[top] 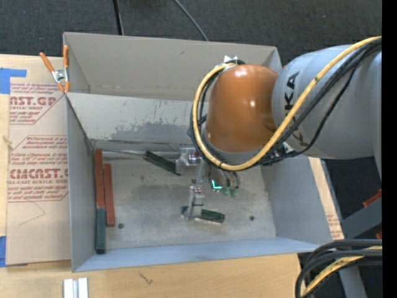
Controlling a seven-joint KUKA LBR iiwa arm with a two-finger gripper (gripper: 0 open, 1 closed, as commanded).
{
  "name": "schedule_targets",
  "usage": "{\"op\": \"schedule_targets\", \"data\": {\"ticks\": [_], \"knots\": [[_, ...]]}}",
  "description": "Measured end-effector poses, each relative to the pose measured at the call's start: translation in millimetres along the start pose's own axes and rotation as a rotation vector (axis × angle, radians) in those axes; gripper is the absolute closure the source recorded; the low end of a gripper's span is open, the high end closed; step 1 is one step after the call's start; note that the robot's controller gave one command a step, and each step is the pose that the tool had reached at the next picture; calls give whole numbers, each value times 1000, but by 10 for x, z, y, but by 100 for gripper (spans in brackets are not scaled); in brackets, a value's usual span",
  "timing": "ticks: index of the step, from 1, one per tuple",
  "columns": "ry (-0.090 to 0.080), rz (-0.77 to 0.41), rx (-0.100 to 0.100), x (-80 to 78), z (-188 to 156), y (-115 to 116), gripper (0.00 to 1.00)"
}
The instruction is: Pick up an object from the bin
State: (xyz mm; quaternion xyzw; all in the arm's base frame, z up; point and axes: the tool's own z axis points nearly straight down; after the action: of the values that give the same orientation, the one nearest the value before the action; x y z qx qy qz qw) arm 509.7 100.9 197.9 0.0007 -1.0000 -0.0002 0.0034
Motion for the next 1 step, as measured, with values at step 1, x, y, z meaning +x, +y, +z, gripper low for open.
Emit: {"op": "schedule_targets", "data": {"ticks": [1], "knots": [[-7, 1, -1, -18, -36, -6, 0]]}}
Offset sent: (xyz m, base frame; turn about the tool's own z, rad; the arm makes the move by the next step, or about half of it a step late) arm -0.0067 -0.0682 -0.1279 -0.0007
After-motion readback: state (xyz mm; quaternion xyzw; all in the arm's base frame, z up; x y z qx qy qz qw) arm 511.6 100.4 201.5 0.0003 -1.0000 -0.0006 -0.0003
